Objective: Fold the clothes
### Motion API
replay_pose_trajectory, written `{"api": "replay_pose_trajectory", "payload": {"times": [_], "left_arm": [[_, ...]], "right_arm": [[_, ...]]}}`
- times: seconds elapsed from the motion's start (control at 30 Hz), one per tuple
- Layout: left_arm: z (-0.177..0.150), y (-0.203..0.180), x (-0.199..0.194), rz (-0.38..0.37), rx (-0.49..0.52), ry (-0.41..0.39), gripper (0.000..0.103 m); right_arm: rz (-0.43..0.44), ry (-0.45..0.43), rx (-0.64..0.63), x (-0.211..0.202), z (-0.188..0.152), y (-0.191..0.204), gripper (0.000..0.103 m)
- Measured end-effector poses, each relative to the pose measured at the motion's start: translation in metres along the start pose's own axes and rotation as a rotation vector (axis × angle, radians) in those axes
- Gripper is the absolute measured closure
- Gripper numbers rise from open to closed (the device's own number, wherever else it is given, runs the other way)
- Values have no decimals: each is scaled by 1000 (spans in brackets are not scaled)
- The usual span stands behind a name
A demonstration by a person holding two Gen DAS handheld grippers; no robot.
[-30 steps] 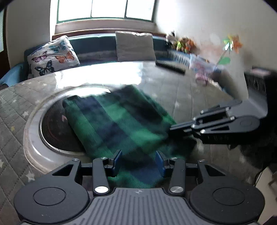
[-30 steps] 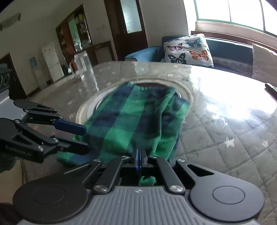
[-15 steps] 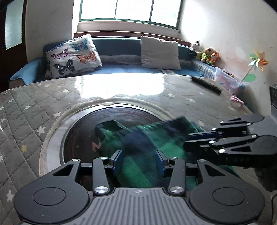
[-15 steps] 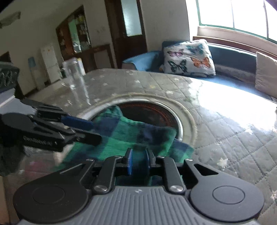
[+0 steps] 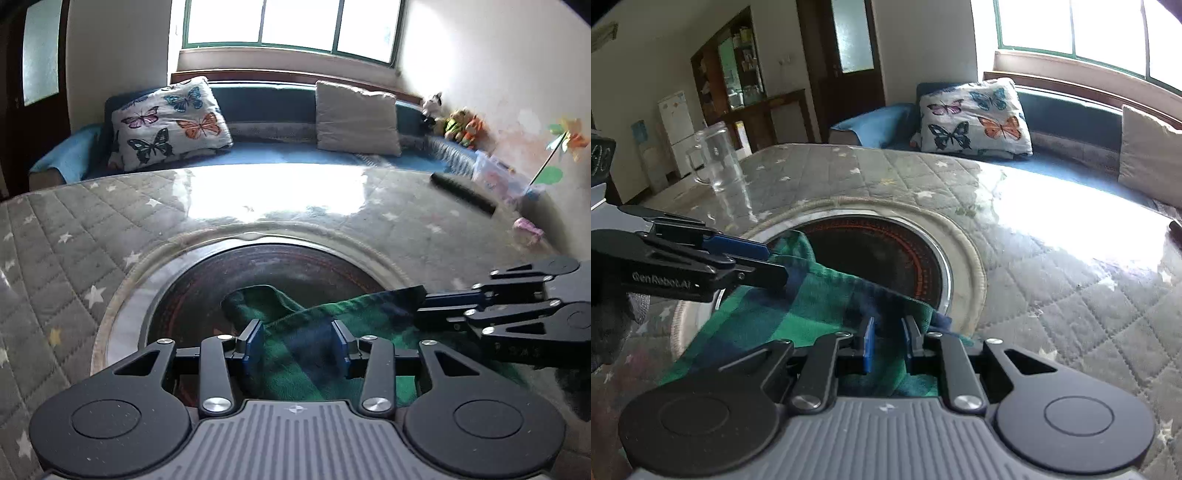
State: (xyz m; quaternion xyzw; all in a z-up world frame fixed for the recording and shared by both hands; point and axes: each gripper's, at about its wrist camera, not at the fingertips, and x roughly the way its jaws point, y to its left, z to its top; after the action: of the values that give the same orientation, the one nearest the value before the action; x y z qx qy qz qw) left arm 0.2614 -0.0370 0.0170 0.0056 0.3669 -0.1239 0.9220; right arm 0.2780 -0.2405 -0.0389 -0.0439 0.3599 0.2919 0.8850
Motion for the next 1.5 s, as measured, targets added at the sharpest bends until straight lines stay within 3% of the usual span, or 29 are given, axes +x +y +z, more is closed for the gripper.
{"api": "replay_pose_trajectory", "payload": {"times": [0.2, 0.33, 0.47, 0.6, 0.8, 1.17, 1.37, 1.5], "left_arm": [[-3, 9, 14, 27, -32, 23, 57], [-3, 12, -2, 10, -70, -3, 58], [-8, 10, -21, -10, -100, -1, 52], [-20, 9, -42, -32, -137, 15, 46], [-40, -4, -64, -61, -167, 26, 43], [-75, -39, -76, -48, -69, 51, 43], [-89, -46, -75, -26, -34, 67, 38], [-88, -40, -81, -30, -67, 63, 35]], "right_arm": [[-2, 10, 24, 6, -2, -7, 90], [2, -10, 7, -10, -1, -3, 85], [-16, 27, -10, -10, -11, -1, 79], [-27, -2, 40, -26, -16, -8, 78], [-9, -37, 2, -57, -38, 13, 76], [48, -108, -87, -109, -74, 51, 78], [3, -20, -70, -98, -97, 43, 80], [23, -43, -3, -108, -89, 33, 75]]}}
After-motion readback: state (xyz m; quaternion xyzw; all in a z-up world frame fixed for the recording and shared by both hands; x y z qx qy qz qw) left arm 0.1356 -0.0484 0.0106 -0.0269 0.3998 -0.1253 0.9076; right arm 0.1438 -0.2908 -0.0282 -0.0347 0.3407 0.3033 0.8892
